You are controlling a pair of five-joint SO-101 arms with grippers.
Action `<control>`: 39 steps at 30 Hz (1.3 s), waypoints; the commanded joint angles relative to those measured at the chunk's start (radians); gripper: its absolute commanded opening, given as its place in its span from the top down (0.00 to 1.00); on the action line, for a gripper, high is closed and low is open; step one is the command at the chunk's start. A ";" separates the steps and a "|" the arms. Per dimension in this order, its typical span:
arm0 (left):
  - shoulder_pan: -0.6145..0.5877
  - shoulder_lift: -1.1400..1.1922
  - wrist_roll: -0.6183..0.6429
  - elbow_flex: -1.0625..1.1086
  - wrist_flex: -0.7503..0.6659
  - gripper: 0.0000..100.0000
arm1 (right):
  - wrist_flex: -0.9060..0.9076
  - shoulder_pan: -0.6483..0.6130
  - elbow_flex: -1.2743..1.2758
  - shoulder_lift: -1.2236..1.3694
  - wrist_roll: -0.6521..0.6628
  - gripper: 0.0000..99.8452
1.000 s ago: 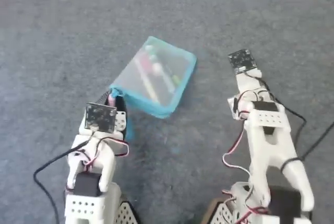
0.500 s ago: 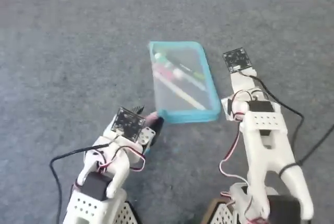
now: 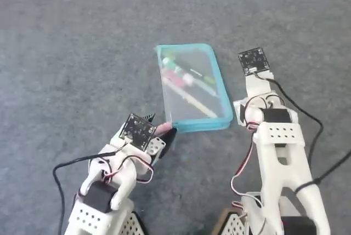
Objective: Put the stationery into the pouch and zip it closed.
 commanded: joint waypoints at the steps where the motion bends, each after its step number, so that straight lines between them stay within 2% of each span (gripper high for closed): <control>1: -0.003 -0.012 -0.009 -0.110 0.041 0.78 | -0.021 -0.010 -0.008 -0.051 -0.012 0.99; 3: -0.028 -0.012 -0.009 -0.122 0.044 0.77 | -0.022 -0.019 -0.002 -0.051 -0.008 0.99; 9: -0.078 -0.012 -0.014 -0.128 0.048 0.66 | -0.016 -0.084 0.002 -0.048 -0.005 0.99; 17: -0.071 -0.011 -0.034 -0.125 0.046 0.66 | -0.015 -0.084 0.002 -0.042 -0.005 0.99; 21: -0.078 -0.012 -0.072 -0.122 0.037 0.72 | -0.022 -0.085 0.014 -0.045 -0.005 0.99; 32: -0.089 -0.012 -0.072 -0.016 -0.166 0.96 | -0.090 -0.087 0.060 -0.053 -0.011 0.99; 39: -0.292 -0.012 -0.066 -0.021 -0.242 0.99 | -0.082 -0.087 0.061 -0.054 -0.012 0.99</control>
